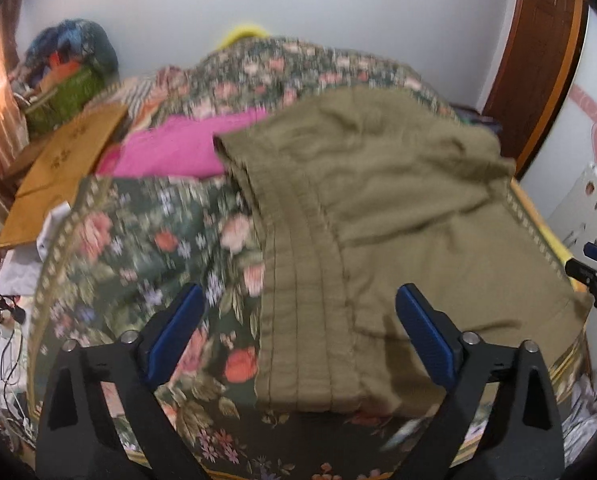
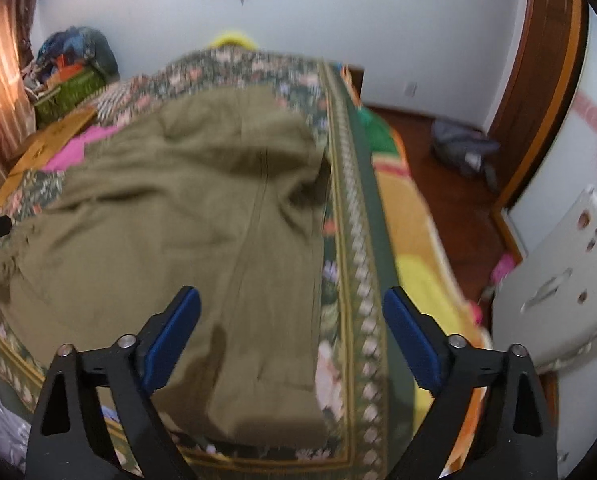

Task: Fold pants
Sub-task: 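Lower the left tool to the waistband while the right tool approaches the pant leg hem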

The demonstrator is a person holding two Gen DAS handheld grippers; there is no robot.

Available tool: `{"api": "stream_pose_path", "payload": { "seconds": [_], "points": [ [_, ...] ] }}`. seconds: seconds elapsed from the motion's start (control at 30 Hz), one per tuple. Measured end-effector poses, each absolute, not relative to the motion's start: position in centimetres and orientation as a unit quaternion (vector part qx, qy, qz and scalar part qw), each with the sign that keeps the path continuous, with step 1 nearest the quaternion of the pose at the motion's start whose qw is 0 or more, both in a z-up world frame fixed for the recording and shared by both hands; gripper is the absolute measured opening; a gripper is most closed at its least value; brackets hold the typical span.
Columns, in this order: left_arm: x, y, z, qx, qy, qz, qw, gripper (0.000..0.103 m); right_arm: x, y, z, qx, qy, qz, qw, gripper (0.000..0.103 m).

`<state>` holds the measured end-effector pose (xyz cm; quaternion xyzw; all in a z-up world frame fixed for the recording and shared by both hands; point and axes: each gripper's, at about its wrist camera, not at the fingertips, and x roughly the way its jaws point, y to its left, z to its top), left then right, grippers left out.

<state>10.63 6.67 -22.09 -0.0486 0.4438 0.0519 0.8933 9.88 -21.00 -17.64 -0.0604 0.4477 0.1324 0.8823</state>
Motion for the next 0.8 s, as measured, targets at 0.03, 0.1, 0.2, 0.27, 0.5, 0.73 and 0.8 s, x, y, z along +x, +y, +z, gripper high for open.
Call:
{"api": "stream_pose_path", "payload": {
  "seconds": [0.03,0.1,0.2,0.27,0.5,0.73,0.8],
  "points": [
    [10.5,6.6,-22.8,-0.047,0.453,0.05,0.889,0.091,9.9,-21.0,-18.0,-0.055,0.456,0.137,0.878,0.08],
    [10.3,6.8,-23.9,-0.048,0.468,0.048,0.881,0.085,9.7,-20.9,-18.9,-0.049,0.476,0.15,0.865,0.067],
    [9.4,7.4,-24.6,-0.072,0.465,0.038,0.882,0.085,9.4,-21.3,-19.4,-0.02,0.484,0.174,0.857,0.053],
    [9.1,7.5,-24.7,-0.078,0.466,0.037,0.881,0.085,9.4,-21.8,-19.4,0.004,0.491,0.196,0.849,0.039],
    [8.1,7.7,-24.7,-0.047,0.471,0.038,0.88,0.085,7.9,-21.7,-19.0,0.005,0.497,0.236,0.835,0.013],
    [7.8,9.9,-24.2,-0.055,0.491,0.062,0.867,0.084,9.6,-21.2,-17.1,0.006,0.49,0.242,0.838,0.016],
    [8.2,10.5,-23.0,-0.071,0.482,0.063,0.871,0.084,11.0,-21.3,-16.2,0.01,0.474,0.241,0.847,0.021]
  ]
}}
